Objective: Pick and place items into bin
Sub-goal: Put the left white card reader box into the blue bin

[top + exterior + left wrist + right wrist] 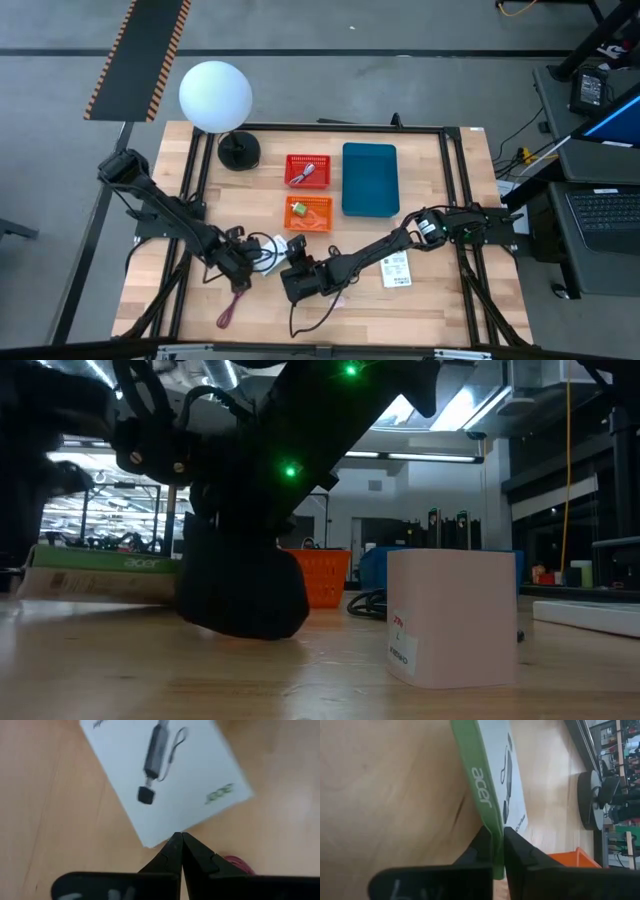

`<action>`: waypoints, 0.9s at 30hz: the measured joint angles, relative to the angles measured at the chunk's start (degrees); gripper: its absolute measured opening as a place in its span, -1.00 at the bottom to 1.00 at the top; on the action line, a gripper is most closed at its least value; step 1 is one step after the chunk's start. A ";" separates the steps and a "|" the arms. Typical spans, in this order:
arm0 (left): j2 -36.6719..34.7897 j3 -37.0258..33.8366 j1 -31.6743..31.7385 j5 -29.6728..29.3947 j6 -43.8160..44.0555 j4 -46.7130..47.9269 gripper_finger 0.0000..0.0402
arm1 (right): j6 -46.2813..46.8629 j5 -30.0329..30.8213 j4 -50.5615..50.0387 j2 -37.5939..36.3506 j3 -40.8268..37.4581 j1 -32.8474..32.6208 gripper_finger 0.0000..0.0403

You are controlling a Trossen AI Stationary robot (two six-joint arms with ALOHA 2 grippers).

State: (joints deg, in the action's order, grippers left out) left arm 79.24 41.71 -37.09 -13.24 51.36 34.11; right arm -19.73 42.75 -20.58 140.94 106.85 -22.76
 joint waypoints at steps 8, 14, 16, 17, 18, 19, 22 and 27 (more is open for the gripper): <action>-7.86 0.02 -3.81 -5.82 -1.87 0.36 -0.99 | 4.85 -2.00 -5.07 -3.43 0.11 -0.38 -0.99; -13.12 0.13 -7.76 -15.29 -5.29 -0.07 -0.99 | 11.48 -6.94 -9.90 -9.19 0.13 -0.85 -1.00; -14.10 0.13 -9.20 -18.53 -6.75 0.04 -0.99 | 12.00 -6.84 -11.13 -10.90 0.13 -1.41 -1.00; -14.45 0.13 -9.89 -20.18 -7.49 -0.06 -0.99 | 12.08 -6.77 -11.58 -11.81 0.11 -1.77 -1.00; -14.74 0.13 -10.55 -21.77 -8.17 -0.09 -0.99 | 12.23 -6.77 -11.67 -12.92 0.11 -2.17 -1.00; -14.96 0.13 -11.25 -23.33 -8.71 -0.07 -0.99 | 12.22 -6.81 -12.18 -14.07 0.11 -2.53 -1.00; -14.97 0.13 -12.81 -27.75 -9.39 -0.33 -0.99 | 14.01 -6.68 -12.46 -17.33 -0.79 -3.26 -1.00; -14.97 0.13 -14.63 -32.10 -11.15 -2.33 -0.99 | 19.90 -5.23 -13.01 -23.31 -7.55 -3.52 -1.00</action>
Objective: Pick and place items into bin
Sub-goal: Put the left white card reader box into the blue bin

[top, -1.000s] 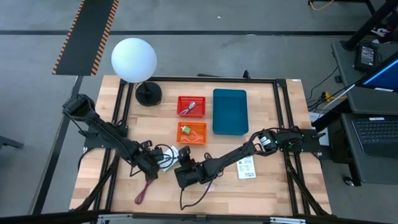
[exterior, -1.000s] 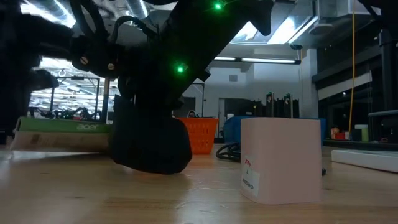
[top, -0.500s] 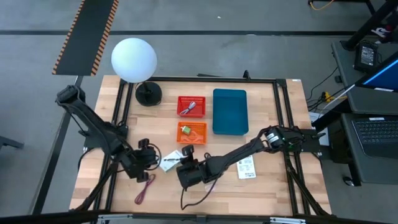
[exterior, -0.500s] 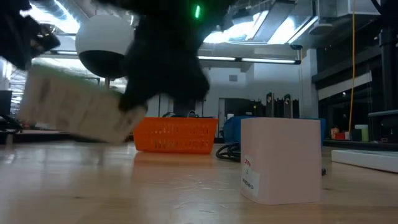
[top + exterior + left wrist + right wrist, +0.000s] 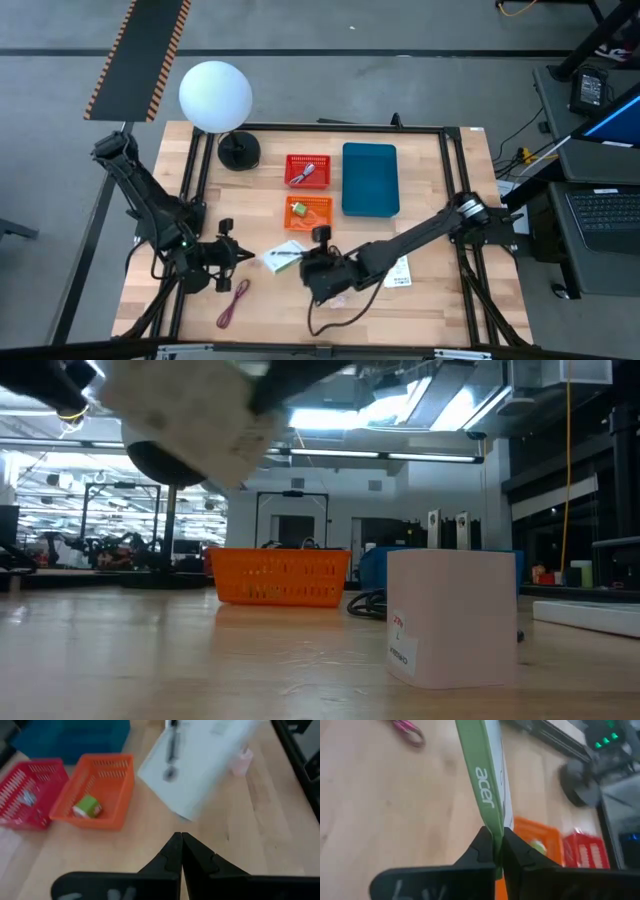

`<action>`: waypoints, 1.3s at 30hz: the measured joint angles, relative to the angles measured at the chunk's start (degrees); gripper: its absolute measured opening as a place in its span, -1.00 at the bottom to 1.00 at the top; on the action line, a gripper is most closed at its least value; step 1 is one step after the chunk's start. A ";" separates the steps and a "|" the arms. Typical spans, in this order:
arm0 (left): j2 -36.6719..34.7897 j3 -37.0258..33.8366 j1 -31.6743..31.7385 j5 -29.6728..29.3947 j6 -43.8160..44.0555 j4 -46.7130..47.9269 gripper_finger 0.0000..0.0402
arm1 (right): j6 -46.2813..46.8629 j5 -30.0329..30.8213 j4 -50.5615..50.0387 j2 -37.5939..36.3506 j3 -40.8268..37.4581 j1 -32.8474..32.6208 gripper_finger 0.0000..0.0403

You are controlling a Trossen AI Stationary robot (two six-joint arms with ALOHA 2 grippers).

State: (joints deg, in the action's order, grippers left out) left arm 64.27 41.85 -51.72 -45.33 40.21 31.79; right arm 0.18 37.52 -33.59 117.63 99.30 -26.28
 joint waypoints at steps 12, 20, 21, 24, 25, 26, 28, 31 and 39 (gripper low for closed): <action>3.24 -0.23 0.76 -3.71 -12.13 -10.91 -0.99 | 2.65 3.41 25.85 -14.58 -26.07 -2.12 -1.00; 8.62 -0.26 4.46 -1.15 -24.95 -23.80 -0.99 | 4.12 3.57 38.92 -20.65 -39.02 -3.83 -1.00; 8.96 -0.25 4.80 -0.56 -26.87 -25.10 -0.99 | 4.12 3.48 40.25 -21.33 -40.24 -4.10 -1.00; 9.76 -0.24 6.21 1.33 -31.96 -30.45 -0.99 | 4.10 3.67 43.85 -23.67 -43.28 -5.02 -1.00; 9.80 -0.26 6.80 2.00 -33.45 -31.53 -0.99 | 4.18 4.06 44.10 -24.30 -44.00 -5.35 -1.00; 9.96 -0.26 7.55 3.05 -34.64 -33.13 -0.99 | 4.32 4.88 43.76 -24.95 -44.77 -5.74 -1.00; 10.05 -0.24 9.20 5.81 -36.23 -34.51 -0.99 | 4.38 6.92 43.59 -25.93 -46.10 -6.48 -1.00; 10.05 -0.24 11.96 9.56 -37.24 -35.69 -0.99 | 5.01 10.16 43.38 -27.75 -47.61 -7.82 -1.00; 9.85 -8.87 17.78 18.08 -46.22 -56.39 -0.99 | 10.51 15.89 40.73 -31.76 -52.79 -9.77 -1.00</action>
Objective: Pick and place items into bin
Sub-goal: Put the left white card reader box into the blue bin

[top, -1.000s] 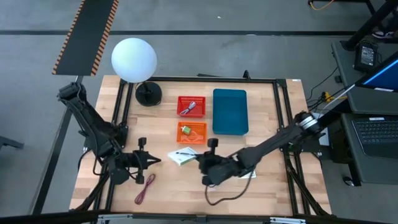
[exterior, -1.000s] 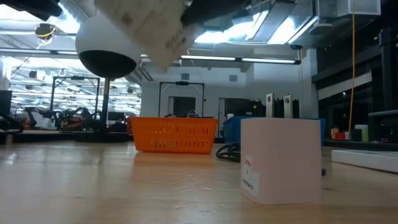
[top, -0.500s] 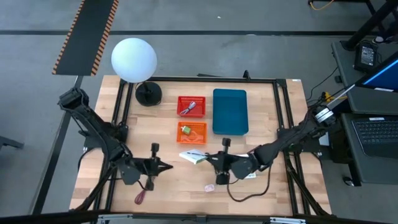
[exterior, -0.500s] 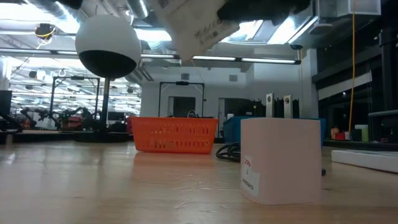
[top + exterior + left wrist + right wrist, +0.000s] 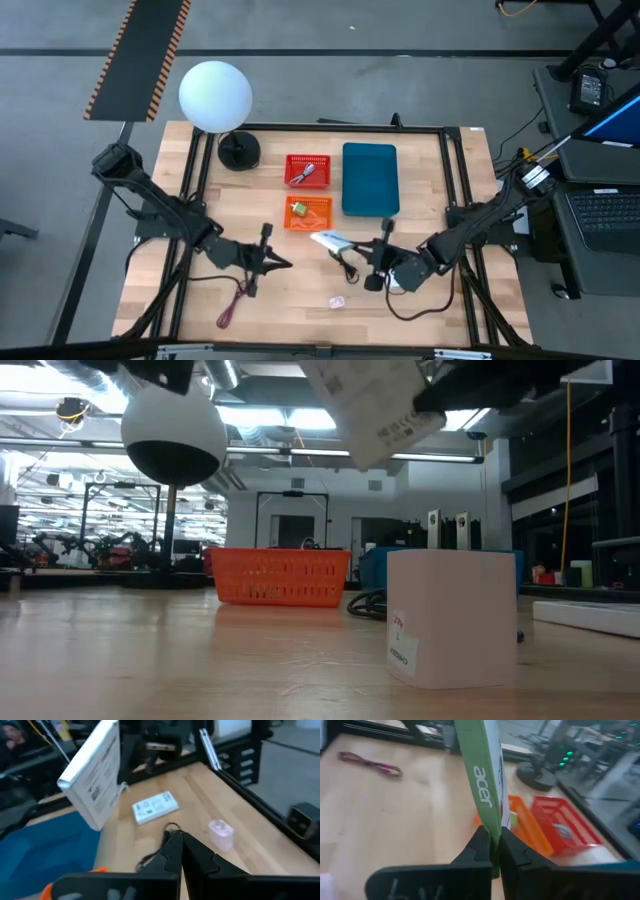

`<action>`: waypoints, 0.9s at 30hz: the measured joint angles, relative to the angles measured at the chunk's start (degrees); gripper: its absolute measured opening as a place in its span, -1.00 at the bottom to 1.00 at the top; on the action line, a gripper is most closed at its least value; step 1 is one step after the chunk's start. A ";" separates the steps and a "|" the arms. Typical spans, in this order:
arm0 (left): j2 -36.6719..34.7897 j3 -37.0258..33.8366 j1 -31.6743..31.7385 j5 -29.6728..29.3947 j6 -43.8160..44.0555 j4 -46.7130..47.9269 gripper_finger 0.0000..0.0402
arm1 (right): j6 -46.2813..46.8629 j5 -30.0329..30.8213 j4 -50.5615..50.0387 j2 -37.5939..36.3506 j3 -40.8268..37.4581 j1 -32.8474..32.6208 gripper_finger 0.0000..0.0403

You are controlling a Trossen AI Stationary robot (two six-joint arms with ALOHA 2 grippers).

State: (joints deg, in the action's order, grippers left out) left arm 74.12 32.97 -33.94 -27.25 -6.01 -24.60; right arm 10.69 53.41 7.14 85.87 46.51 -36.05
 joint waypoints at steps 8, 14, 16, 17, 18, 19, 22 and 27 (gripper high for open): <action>-0.60 -3.45 4.66 3.63 -0.33 -5.27 -0.99 | 6.50 6.80 -14.07 -6.17 -0.26 1.61 -1.00; -0.60 -3.43 6.43 4.29 -0.34 -5.27 -0.99 | 15.56 7.11 -29.96 -9.66 0.25 6.82 -1.00; -0.61 -3.43 6.91 4.29 -0.30 -5.31 -0.99 | 18.14 7.02 -35.04 -10.47 0.25 8.55 -1.00; -0.63 -3.43 7.10 4.29 -0.29 -5.28 -0.99 | 19.18 6.92 -36.92 -10.83 0.25 9.45 -1.00; -0.63 -3.43 7.22 4.29 -0.26 -5.28 -0.99 | 19.71 6.80 -38.02 -11.11 0.25 10.36 -1.00; -0.63 -3.43 7.22 4.24 -0.08 -5.26 -0.99 | 20.31 6.55 -38.64 -11.35 0.25 11.28 -1.00; -0.63 -3.41 7.29 3.76 0.77 -5.26 -0.99 | 18.61 5.28 -38.96 -11.47 0.34 13.90 -1.00; -0.63 -3.39 7.34 2.72 0.79 -5.26 -0.99 | 15.57 1.77 -43.78 -11.07 2.02 19.58 -1.00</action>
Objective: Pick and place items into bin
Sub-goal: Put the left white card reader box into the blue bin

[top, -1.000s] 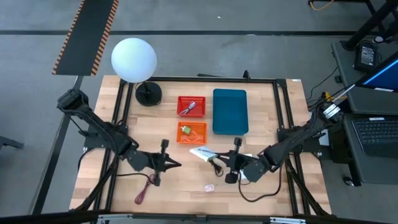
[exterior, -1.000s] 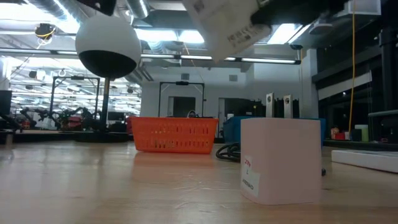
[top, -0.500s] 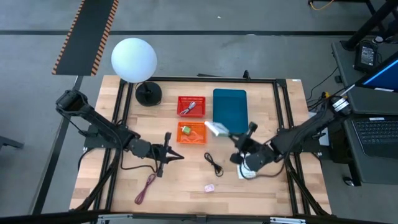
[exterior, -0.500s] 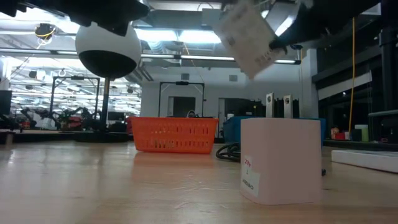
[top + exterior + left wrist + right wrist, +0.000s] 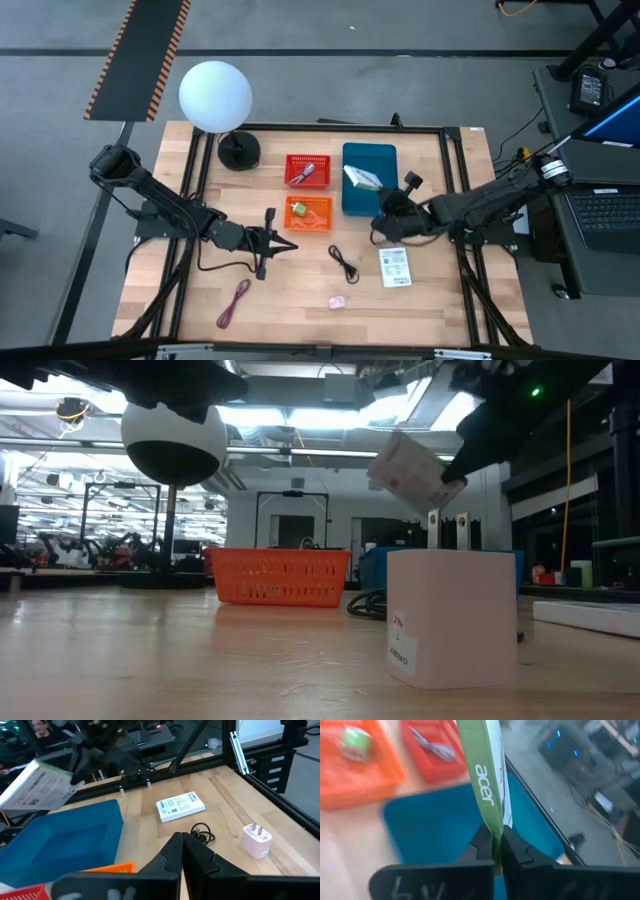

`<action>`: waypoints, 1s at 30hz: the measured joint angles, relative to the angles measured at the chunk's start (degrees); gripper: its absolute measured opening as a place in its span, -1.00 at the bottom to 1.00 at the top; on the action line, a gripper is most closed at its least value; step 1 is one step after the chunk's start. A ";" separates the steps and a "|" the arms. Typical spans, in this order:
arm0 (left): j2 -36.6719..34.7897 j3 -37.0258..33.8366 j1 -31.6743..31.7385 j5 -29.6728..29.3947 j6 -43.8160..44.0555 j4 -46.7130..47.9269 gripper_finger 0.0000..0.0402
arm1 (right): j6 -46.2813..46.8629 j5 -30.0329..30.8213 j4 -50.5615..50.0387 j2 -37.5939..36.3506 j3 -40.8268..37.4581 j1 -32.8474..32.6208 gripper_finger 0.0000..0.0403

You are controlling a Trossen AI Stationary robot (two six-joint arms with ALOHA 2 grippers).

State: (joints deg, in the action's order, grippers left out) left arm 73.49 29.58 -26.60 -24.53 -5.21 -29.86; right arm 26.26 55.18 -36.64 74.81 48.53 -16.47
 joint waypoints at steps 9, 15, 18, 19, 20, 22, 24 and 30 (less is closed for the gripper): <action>0.00 0.00 0.10 -0.61 -0.02 0.04 -0.99 | -8.28 -3.69 -6.01 0.00 2.10 9.26 -1.00; 0.00 0.02 0.10 -3.45 -0.04 0.04 -0.99 | -17.42 -7.35 -5.92 0.00 2.29 15.03 -1.00; 0.00 0.02 0.10 -4.53 -0.04 0.05 -0.99 | -20.36 -7.41 -5.56 0.00 2.29 17.08 -1.00; 0.00 0.02 0.10 -4.55 -0.04 0.06 -0.99 | -21.77 -7.63 -5.12 0.08 2.29 17.59 -1.00; 0.00 0.02 0.10 -4.55 -0.04 0.06 -0.99 | -23.14 -8.17 -4.38 0.26 2.32 18.13 -1.00; 0.00 0.02 0.10 -4.55 -0.04 0.06 -0.99 | -25.40 -10.07 -3.17 0.89 2.32 19.18 -1.00; 0.00 0.02 0.10 -4.55 -0.07 0.06 -0.99 | -26.42 -11.85 -2.60 2.07 2.32 20.28 -1.00; 0.00 0.04 0.10 -4.55 -0.07 0.06 -0.99 | -26.79 -12.07 -1.34 6.90 2.32 22.81 -1.00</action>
State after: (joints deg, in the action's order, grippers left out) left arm 73.49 29.63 -26.50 -29.08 -5.28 -29.80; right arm -0.54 43.11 -37.98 81.71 50.85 6.34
